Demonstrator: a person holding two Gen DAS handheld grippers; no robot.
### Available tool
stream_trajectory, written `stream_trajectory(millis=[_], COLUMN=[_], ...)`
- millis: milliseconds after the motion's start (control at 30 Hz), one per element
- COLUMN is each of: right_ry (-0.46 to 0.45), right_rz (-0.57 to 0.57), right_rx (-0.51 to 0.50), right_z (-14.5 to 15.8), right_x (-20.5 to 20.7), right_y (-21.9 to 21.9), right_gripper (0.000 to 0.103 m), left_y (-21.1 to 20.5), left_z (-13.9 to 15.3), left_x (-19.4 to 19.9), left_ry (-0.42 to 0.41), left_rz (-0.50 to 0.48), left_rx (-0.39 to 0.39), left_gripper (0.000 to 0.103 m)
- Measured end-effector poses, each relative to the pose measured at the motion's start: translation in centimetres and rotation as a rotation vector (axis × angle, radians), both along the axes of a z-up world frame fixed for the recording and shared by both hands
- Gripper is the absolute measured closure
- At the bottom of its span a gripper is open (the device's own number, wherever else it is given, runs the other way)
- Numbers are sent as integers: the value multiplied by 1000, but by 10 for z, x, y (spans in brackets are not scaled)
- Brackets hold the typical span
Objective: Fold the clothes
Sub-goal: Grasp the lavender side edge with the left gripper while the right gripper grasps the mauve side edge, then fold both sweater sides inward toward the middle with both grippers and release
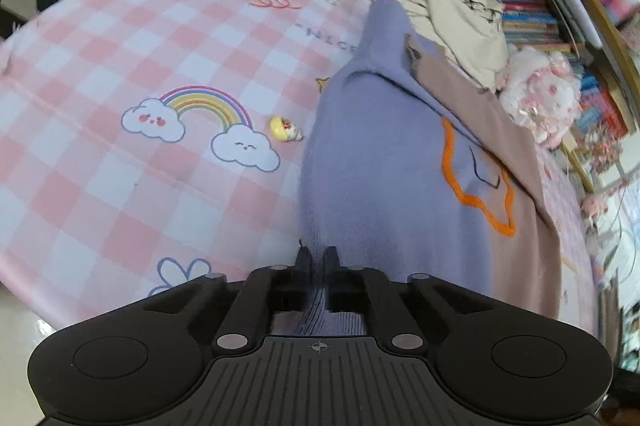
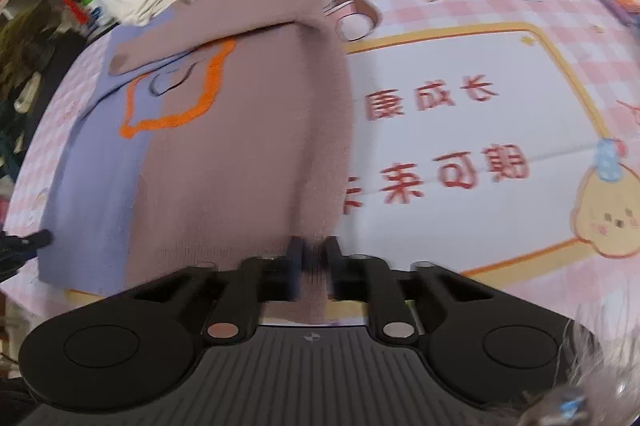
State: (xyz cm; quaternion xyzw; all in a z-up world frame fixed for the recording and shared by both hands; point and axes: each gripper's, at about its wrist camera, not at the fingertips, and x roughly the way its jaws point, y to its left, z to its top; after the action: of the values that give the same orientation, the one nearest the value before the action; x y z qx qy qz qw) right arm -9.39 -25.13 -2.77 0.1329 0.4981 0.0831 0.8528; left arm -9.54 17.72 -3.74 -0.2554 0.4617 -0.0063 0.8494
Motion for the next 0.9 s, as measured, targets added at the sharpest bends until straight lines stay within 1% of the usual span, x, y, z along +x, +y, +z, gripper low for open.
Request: stream_trajectory(millis=[33, 67, 100, 167, 200, 233, 300, 333, 367, 400, 433, 467, 500, 567, 600, 633, 667, 700, 767, 833, 900], right_ry=[-24, -47, -65, -86, -96, -89, -33, -11, 4, 16, 28, 39, 51, 55, 55, 57, 60, 59, 50, 52, 62], right_rz=[1, 1, 2, 6, 8, 7, -10, -22, -31, -35, -39, -42, -42, -41, -38, -33, -27, -24, -35, -59, -75], right_rx=[19, 38, 57, 91, 109, 110, 102, 112, 128, 136, 144, 147, 146, 151, 151, 145, 138, 130, 130, 154, 167], right_z=[5, 9, 14, 21, 25, 25, 14, 9, 4, 0, -4, -7, -10, -13, -13, -13, -13, -12, -7, -2, 3], right_x=[-1, -1, -2, -4, -5, -4, 0, 2, 3, 5, 6, 7, 7, 8, 8, 8, 8, 8, 5, 0, -6], right_y=[0, 0, 0, -3, -4, -5, -7, -10, -12, -13, -14, -15, -15, -15, -15, -15, -15, -16, -22, -31, -40], right_gripper=[93, 93, 93, 93, 93, 93, 93, 91, 88, 85, 83, 82, 82, 83, 91, 93, 93, 94, 94, 94, 94], left_y=[-1, -8, -17, -27, -28, -25, -17, -12, -9, -6, -4, 1, 3, 3, 3, 3, 4, 5, 6, 5, 3], left_z=[2, 15, 31, 49, 48, 44, 29, 22, 16, 11, 7, 3, 0, -1, -2, -4, -6, -8, -10, -8, -5], left_x=[1, -2, -8, -11, -8, -4, -1, -1, -1, -2, -3, 0, 0, 2, 4, 6, 6, 5, 3, -1, -7], left_ry=[-4, -63, -144, -204, -183, -149, -68, -31, -15, -8, -2, 8, 9, 1, -2, 2, 12, 23, 36, 41, 52], left_rz=[2, -30, -79, -158, -181, -184, -149, -129, -121, -105, -88, -80, -74, -65, -67, -70, -68, -66, -72, -87, -118], left_rx=[4, 47, 88, 126, 125, 110, 76, 55, 23, -1, -26, -48, -68, -96, -105, -108, -113, -119, -127, -133, -154], left_gripper=[99, 99, 99, 98, 98, 96, 96, 91, 88, 78, 65, 60, 58, 60, 64, 81, 94, 98, 99, 100, 100])
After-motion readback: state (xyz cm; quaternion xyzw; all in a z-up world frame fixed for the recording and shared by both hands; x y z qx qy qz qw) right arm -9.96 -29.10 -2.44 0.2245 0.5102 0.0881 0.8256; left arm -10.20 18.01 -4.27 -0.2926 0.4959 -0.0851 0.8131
